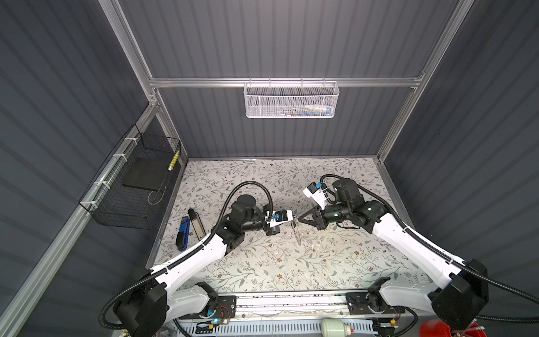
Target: Put the keys on the keyring
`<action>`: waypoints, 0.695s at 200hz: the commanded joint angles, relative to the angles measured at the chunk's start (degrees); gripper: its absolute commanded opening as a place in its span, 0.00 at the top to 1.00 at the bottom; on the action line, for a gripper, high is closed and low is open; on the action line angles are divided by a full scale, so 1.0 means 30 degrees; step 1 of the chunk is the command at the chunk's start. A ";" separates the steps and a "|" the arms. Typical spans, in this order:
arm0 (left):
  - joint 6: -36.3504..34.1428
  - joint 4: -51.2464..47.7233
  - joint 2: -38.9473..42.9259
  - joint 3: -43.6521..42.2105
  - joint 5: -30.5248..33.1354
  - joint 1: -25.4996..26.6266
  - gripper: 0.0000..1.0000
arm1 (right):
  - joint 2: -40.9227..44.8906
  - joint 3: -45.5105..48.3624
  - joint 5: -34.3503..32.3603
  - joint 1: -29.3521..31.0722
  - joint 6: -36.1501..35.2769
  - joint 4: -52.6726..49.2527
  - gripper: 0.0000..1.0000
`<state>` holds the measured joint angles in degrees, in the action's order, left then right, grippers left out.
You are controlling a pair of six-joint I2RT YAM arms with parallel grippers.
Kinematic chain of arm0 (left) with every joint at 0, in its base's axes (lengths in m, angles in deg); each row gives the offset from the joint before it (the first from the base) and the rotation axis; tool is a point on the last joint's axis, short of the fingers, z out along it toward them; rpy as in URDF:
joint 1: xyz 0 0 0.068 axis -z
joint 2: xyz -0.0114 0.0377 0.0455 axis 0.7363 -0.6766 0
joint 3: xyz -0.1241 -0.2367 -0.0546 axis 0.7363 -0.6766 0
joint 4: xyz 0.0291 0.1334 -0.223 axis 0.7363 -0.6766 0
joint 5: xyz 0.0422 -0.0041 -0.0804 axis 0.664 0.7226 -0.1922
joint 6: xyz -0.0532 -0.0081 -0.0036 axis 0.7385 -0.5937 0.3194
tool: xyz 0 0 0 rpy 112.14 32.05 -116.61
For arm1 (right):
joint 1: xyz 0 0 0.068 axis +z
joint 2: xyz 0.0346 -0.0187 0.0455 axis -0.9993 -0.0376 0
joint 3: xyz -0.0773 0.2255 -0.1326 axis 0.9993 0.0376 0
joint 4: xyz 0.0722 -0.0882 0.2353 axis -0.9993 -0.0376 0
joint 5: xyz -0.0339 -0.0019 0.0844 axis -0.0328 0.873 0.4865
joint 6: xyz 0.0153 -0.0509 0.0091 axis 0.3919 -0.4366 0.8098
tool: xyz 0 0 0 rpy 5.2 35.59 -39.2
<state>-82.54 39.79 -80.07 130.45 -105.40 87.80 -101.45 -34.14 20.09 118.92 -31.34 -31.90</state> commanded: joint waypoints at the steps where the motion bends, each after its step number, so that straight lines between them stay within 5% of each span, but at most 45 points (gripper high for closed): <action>1: 0.0354 0.2197 0.0400 0.0231 -0.2128 0.0088 1.00 | -0.0147 0.0141 -0.1162 -0.0356 -0.0429 -0.0489 1.00; 139: 0.0098 0.2587 -0.0135 0.0675 -0.3434 0.0016 1.00 | -0.1254 -0.0554 0.0803 -0.1074 -0.0733 -0.2236 1.00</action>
<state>-82.56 41.21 -80.99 130.41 -109.40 87.43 -102.42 -34.93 25.18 116.88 -34.07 -34.94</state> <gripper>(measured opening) 0.045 0.041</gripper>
